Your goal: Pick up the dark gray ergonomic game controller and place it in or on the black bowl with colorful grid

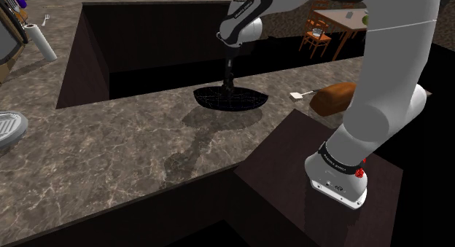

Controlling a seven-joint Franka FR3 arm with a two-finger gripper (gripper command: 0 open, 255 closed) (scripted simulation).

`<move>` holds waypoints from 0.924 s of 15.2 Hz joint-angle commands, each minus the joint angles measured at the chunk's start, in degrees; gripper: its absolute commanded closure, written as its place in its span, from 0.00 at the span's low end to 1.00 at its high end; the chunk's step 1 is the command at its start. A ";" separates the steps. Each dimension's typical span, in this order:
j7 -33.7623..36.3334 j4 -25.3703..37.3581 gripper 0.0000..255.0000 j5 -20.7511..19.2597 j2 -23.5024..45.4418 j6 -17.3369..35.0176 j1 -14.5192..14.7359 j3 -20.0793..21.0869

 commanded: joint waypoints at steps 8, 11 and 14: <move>-0.26 0.13 1.00 -0.03 3.80 3.71 0.02 -0.06; -0.26 0.13 1.00 -0.03 3.80 3.71 0.02 -0.06; -0.26 0.13 0.00 -0.03 3.79 3.71 0.02 -0.06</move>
